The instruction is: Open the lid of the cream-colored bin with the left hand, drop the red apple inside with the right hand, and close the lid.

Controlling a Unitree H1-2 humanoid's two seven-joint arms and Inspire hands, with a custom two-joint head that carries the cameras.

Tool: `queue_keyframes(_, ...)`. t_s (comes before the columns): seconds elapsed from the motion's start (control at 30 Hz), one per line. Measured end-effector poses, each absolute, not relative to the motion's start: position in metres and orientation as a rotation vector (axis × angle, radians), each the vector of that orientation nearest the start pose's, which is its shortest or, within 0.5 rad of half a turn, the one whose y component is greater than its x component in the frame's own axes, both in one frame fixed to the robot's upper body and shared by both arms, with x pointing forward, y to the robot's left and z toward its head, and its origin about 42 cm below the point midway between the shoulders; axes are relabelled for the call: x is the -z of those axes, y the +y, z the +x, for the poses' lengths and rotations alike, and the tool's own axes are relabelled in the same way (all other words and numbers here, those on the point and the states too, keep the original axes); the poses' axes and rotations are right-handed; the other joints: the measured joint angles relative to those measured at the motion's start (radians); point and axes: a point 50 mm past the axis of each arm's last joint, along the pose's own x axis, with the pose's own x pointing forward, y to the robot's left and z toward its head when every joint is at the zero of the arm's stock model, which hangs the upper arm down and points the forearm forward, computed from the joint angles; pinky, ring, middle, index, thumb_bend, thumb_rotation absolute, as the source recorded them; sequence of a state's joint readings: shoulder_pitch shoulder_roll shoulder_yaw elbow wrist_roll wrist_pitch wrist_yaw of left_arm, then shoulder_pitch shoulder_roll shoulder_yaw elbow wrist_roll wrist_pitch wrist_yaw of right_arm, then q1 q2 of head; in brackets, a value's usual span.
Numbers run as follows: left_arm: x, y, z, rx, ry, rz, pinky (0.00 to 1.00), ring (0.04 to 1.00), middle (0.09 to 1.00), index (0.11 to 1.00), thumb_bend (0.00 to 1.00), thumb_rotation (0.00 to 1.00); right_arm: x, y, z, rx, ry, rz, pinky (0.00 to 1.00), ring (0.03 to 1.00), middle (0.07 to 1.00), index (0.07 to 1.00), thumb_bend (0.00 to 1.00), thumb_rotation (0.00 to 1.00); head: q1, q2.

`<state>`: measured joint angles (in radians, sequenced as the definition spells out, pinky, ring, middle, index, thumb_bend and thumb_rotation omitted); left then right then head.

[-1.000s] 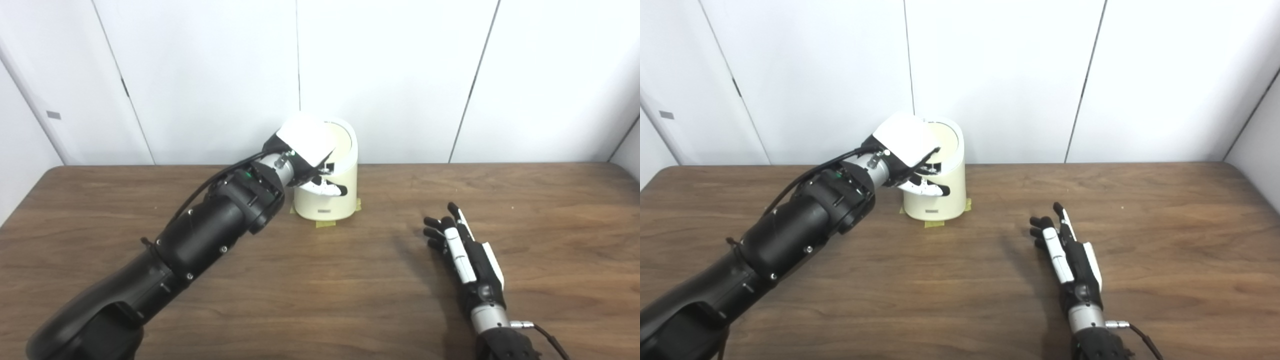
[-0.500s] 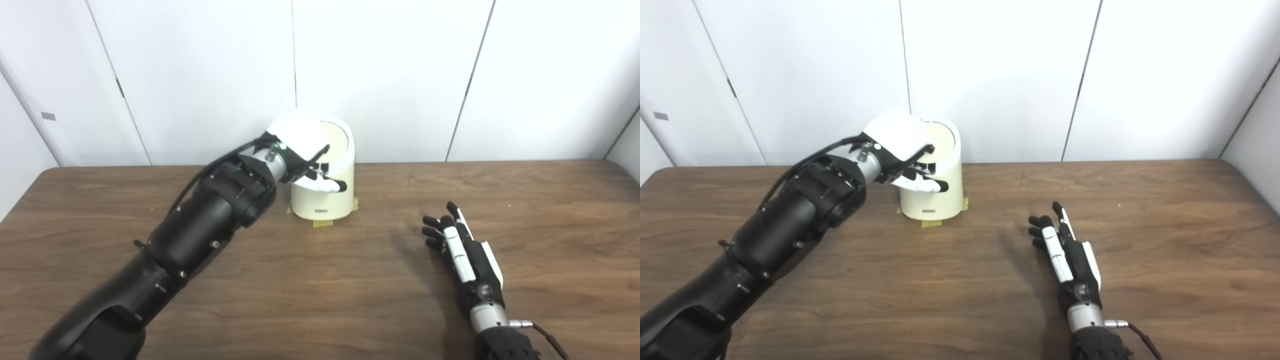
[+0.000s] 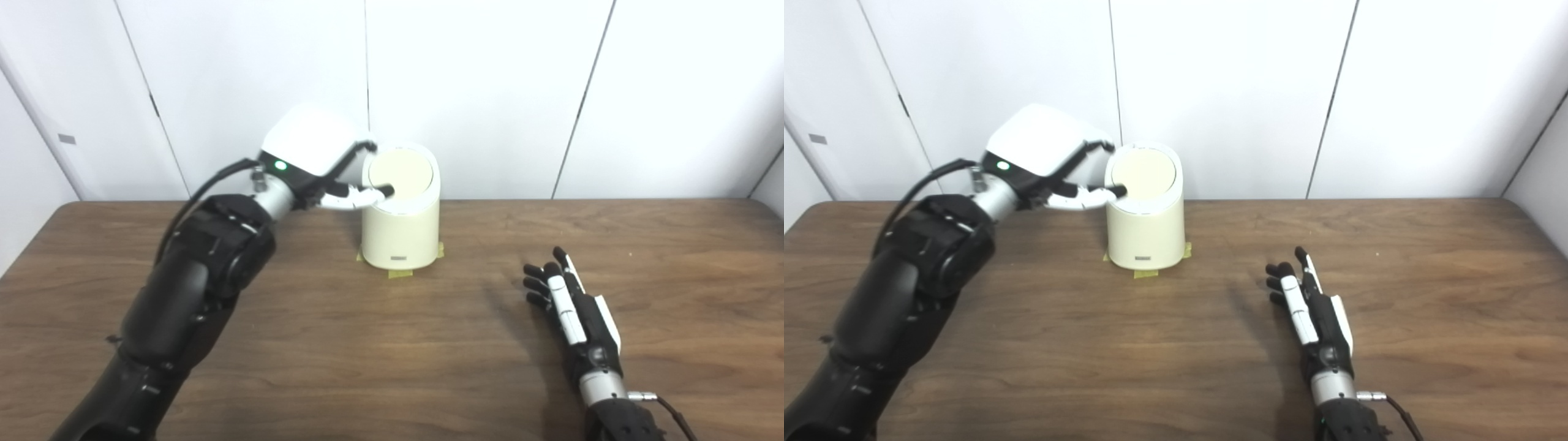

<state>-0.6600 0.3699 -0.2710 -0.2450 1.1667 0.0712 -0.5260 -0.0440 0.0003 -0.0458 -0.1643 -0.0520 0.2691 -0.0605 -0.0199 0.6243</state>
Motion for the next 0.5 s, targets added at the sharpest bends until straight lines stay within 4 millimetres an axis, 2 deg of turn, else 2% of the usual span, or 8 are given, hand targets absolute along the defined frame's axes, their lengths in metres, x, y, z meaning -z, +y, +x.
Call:
queue_keyframes(0.1,-0.336,0.192,0.383,0.116,-0.531,1.543,0.70,0.789,0.803,0.786,0.40,0.66,-0.134,-0.223,0.296,0.106,0.062,-0.048,0.79,0.815,0.812,0.966,0.44,0.86,-0.002,0.000)
queue_keyframes(0.2,-0.313,0.199,0.366,0.128,-0.474,1.393,0.73,0.808,0.814,0.797,0.40,0.60,-0.134,-0.223,0.296,0.107,0.065,-0.048,0.79,0.821,0.812,0.961,0.45,0.86,-0.002,0.000)
queue_keyframes(0.27,-0.299,0.208,0.357,0.135,-0.404,1.294,0.74,0.814,0.819,0.802,0.40,0.59,-0.135,-0.222,0.296,0.105,0.068,-0.047,0.79,0.823,0.811,0.959,0.45,0.85,-0.002,0.000)
queue_keyframes(0.4,-0.284,0.229,0.345,0.092,-0.265,1.081,0.70,0.808,0.833,0.819,0.38,0.59,-0.135,-0.223,0.296,0.103,0.069,-0.038,0.79,0.837,0.813,0.960,0.46,0.83,-0.005,0.000)
queue_keyframes(0.47,-0.273,0.235,0.338,0.095,-0.212,0.995,0.72,0.815,0.841,0.830,0.36,0.59,-0.136,-0.222,0.296,0.097,0.068,-0.024,0.80,0.842,0.815,0.961,0.46,0.82,-0.005,0.002)
queue_keyframes(0.5,-0.266,0.236,0.333,0.106,-0.195,0.952,0.73,0.825,0.852,0.841,0.35,0.63,-0.136,-0.222,0.296,0.094,0.068,-0.020,0.80,0.839,0.814,0.961,0.48,0.83,-0.006,0.002)
